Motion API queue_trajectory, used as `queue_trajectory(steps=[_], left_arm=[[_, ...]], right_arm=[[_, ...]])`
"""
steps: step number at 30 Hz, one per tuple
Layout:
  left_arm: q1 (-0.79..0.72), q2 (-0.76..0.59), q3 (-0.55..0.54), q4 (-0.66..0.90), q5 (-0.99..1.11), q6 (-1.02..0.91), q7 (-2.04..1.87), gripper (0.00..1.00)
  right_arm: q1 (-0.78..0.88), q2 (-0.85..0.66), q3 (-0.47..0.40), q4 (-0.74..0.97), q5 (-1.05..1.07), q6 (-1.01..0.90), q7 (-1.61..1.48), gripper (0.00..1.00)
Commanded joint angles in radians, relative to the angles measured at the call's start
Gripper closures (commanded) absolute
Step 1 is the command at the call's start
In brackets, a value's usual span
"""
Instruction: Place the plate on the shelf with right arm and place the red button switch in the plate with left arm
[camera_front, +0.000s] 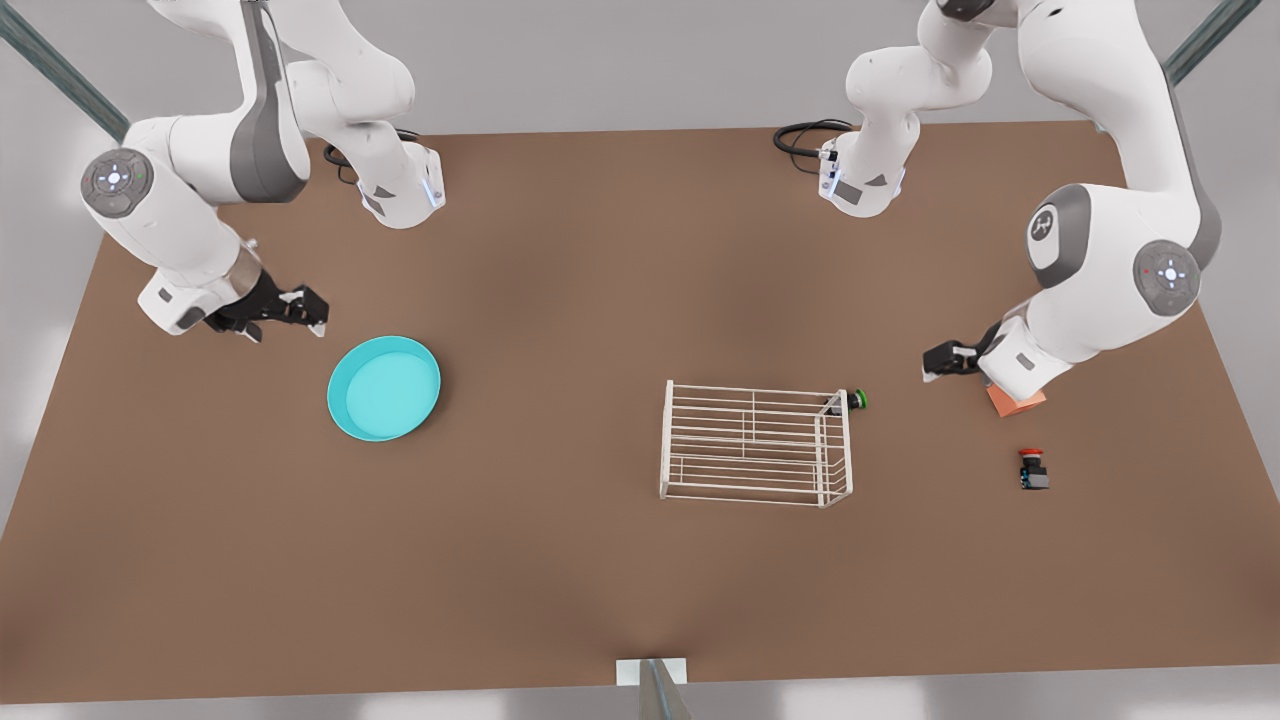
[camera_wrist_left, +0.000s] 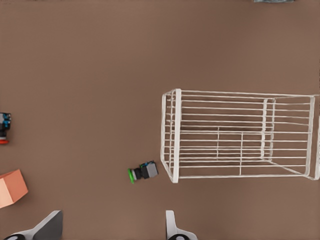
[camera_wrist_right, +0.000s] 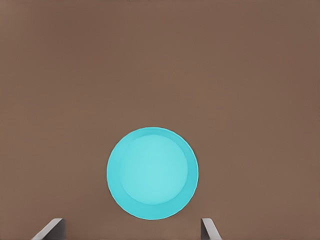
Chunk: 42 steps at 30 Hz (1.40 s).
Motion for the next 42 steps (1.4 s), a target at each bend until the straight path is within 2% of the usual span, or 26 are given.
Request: queue_trajectory(steps=[1, 2, 7, 11, 14, 17, 23, 25, 28, 31, 36, 41, 42], left_arm=[[0.001, 0.002, -0.002, 0.006, -0.001, 0.067, 0.012, 0.0], [-0.002, 0.009, -0.002, 0.027, -0.002, 0.067, 0.012, 0.0], [0.0, 0.018, -0.002, -0.007, 0.041, 0.029, -0.002, 0.0], [0.004, 0.009, 0.003, -0.02, 0.042, 0.028, -0.004, 0.0], [0.007, 0.006, 0.004, -0.016, 0.044, 0.014, -0.002, 0.0], [0.009, -0.037, 0.026, -0.016, 0.033, -0.101, 0.004, 0.0], [-0.006, -0.064, 0.01, 0.01, 0.079, -0.124, 0.007, 0.0], [-0.011, -0.063, -0.028, 0.024, 0.091, -0.127, 0.007, 0.0], [-0.006, -0.057, -0.022, 0.019, 0.095, -0.149, 0.007, 0.0], [-0.002, 0.026, -0.022, 0.032, 0.093, -0.091, 0.013, 0.0], [0.03, 0.02, -0.013, 0.023, 0.093, -0.101, 0.013, 0.0], [0.044, 0.025, -0.01, 0.029, 0.093, -0.077, 0.013, 0.0], [0.046, 0.026, -0.008, 0.027, 0.094, -0.074, 0.013, 0.0]], right_arm=[[0.0, 0.009, -0.003, 0.0, 0.002, 0.043, 0.009, 0.0], [-0.001, 0.031, -0.006, 0.001, 0.005, 0.049, -0.005, 0.0], [-0.007, 0.169, -0.166, 0.02, 0.172, 0.116, -0.321, 0.0], [-0.076, 0.314, -0.166, 0.037, 0.26, 0.211, -0.48, 0.0], [-0.073, 0.302, -0.16, -0.048, 0.284, 0.213, -0.532, 0.0], [-0.073, 0.304, -0.157, -0.127, 0.284, 0.253, -0.713, 0.0], [-0.115, 0.359, -0.16, -0.147, 0.274, 0.256, -0.908, 0.0], [-0.139, 0.388, -0.16, -0.147, 0.275, 0.297, -0.91, 0.0], [-0.139, 0.436, -0.161, -0.149, 0.277, 0.322, -0.925, 0.0], [-0.139, 0.48, -0.161, -0.147, 0.315, 0.348, -0.931, 0.0], [-0.131, 0.532, -0.15, -0.149, 0.36, 0.452, -0.933, 0.0], [-0.133, 0.58, -0.138, -0.147, 0.409, 0.491, -0.934, 0.04], [-0.133, 0.586, -0.134, -0.147, 0.415, 0.491, -0.934, 0.07]])
